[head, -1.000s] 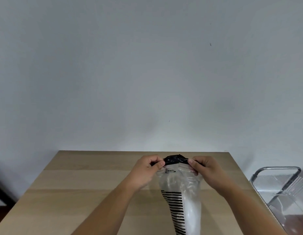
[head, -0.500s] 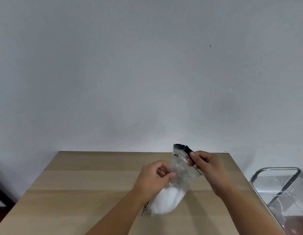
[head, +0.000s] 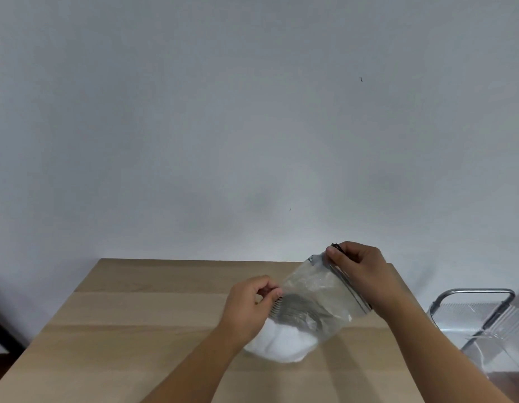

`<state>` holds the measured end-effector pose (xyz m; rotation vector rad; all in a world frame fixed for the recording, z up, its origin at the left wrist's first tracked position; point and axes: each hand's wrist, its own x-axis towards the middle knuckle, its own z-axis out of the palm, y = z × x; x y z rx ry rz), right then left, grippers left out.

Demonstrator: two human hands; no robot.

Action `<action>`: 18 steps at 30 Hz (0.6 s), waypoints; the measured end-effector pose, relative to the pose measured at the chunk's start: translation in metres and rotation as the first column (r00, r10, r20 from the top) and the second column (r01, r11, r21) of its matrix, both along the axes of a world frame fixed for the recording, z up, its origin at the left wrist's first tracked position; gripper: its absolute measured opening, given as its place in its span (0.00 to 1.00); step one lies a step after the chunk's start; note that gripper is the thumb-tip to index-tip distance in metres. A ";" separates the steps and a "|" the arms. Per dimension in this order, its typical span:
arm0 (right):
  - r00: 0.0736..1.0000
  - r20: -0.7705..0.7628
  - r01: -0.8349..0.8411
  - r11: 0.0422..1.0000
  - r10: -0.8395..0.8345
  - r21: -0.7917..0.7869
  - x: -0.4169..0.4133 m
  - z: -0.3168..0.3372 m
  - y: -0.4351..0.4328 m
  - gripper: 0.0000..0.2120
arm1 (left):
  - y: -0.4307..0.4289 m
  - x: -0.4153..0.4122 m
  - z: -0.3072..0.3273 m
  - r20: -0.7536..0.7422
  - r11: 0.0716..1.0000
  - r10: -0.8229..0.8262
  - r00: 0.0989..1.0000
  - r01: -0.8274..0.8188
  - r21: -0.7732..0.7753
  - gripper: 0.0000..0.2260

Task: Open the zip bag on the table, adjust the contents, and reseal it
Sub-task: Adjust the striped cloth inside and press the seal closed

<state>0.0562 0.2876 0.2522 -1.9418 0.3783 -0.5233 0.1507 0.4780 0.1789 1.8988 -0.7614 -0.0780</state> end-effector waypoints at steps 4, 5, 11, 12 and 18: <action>0.954 -0.203 -0.214 0.975 0.222 0.059 -0.004 -0.014 -0.012 0.12 | 0.002 0.005 -0.002 -0.169 0.989 0.015 0.985 -0.039 -0.143 0.10; 0.922 -0.270 -0.264 0.960 0.278 0.089 -0.004 -0.021 -0.018 0.13 | 0.003 0.008 -0.003 -0.199 0.984 0.019 0.980 -0.054 -0.172 0.10; 0.921 -0.288 -0.255 0.965 0.263 0.066 -0.005 -0.042 -0.032 0.07 | 0.009 0.025 -0.011 -0.284 0.964 0.092 0.954 -0.157 -0.217 0.10; 0.941 -0.237 -0.225 0.969 0.243 0.100 -0.004 -0.041 -0.030 0.05 | 0.009 0.027 -0.012 -0.296 0.961 0.106 0.949 -0.174 -0.215 0.09; 0.984 -0.023 -0.168 0.959 0.178 0.228 0.005 -0.031 -0.010 0.14 | 0.005 0.022 -0.017 -0.218 0.981 0.164 0.962 -0.182 -0.064 0.13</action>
